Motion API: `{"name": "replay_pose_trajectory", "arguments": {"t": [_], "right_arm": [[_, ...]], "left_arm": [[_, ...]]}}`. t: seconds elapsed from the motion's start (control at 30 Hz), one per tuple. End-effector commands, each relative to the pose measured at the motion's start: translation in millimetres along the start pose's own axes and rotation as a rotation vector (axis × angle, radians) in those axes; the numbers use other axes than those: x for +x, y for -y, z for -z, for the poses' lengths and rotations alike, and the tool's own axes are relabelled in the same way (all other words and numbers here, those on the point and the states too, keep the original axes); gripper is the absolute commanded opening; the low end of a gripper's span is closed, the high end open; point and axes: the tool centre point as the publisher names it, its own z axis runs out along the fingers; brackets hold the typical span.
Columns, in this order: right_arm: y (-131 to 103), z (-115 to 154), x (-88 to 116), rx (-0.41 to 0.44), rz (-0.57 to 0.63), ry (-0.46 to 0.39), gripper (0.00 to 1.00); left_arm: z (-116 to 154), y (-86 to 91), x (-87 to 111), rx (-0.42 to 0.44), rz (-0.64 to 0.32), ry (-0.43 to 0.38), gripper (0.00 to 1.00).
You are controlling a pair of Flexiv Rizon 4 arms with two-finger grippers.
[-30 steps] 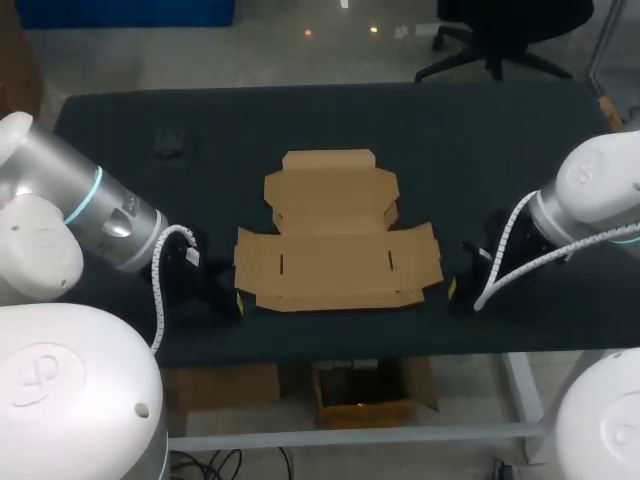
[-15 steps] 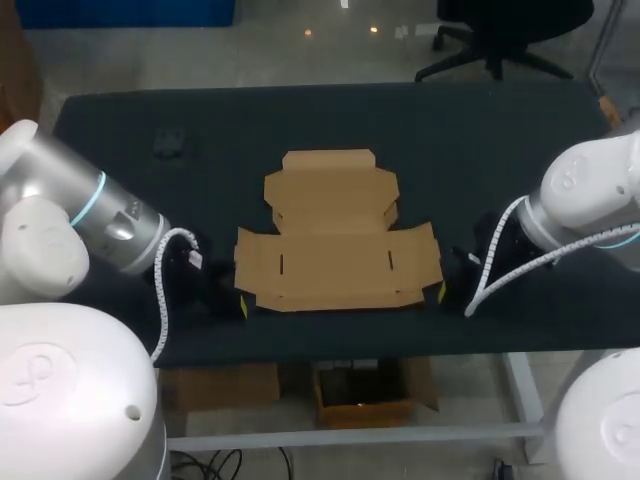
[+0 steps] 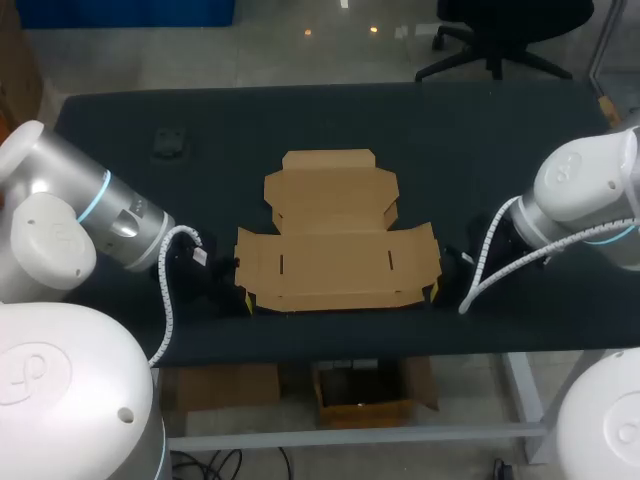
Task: Assemble the packaging by folding the flat box into shape, placing the metal phone stand inside, and closing the box properly
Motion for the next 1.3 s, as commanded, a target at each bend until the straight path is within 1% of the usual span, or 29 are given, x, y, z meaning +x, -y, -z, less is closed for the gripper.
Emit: {"name": "replay_pose_trajectory", "arguments": {"t": [0.03, 0.37, 0.83, 1.13, 1.3], "right_arm": [[-7.2, -5.6, 1.0, 0.019, 0.005, -0.010, 0.00], [-10.8, -12.7, 5.2, 0.028, 0.013, -0.017, 0.00], [-10.1, -9.6, 13.5, 0.011, 0.032, -0.026, 0.00], [-8.9, -9.4, 15.1, 0.001, 0.035, -0.032, 0.00], [-9.2, -10.1, 16.0, -0.002, 0.038, -0.043, 0.00]], "left_arm": [[-3.9, 3.2, -3.7, -0.005, 0.000, -0.006, 0.00], [-11.3, 6.8, -3.3, -0.031, -0.009, -0.015, 0.00], [-17.6, 8.1, 4.8, -0.056, -0.026, -0.023, 0.00], [-14.4, 0.6, 11.0, -0.038, -0.032, -0.024, 0.00], [-13.1, 1.3, 12.9, -0.033, -0.038, -0.018, 0.00]]}}
